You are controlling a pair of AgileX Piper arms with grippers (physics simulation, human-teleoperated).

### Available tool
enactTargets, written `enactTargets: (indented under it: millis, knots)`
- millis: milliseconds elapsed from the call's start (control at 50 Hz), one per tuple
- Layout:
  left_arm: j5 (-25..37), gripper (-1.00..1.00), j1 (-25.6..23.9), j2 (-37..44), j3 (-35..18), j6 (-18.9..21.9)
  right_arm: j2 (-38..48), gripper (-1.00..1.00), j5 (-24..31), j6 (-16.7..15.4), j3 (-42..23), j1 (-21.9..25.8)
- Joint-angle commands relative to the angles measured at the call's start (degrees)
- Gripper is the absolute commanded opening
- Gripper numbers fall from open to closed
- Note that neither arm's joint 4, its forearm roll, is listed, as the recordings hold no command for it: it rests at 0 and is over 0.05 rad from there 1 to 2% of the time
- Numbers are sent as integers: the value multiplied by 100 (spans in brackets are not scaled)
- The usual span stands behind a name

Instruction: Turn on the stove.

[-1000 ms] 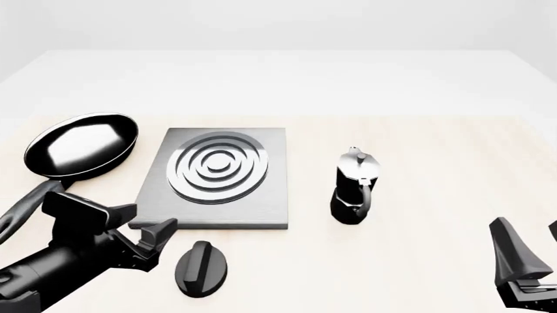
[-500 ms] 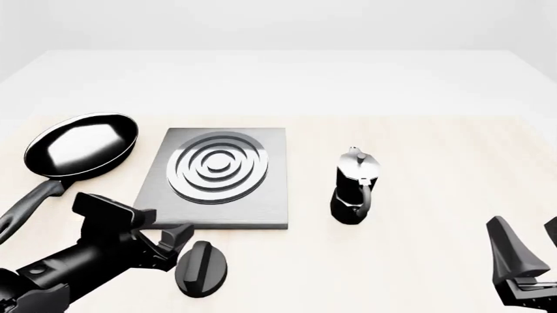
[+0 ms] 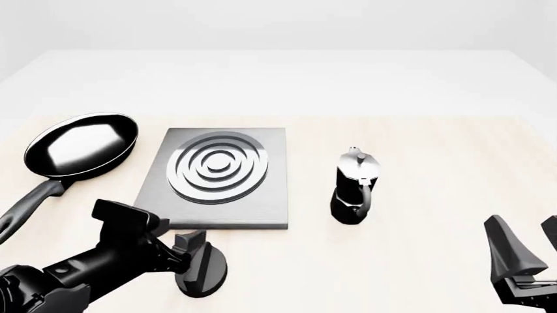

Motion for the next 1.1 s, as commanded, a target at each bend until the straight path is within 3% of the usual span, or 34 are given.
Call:
enactTargets:
  millis: [20, 1100]
  knots:
    - [-232, 100, -66, 257, 80, -211, 32, 100, -24, 12, 0, 15]
    - [-852, 100, -155, 1112, 80, -542, 178, 100, -136, 98, -4, 45]
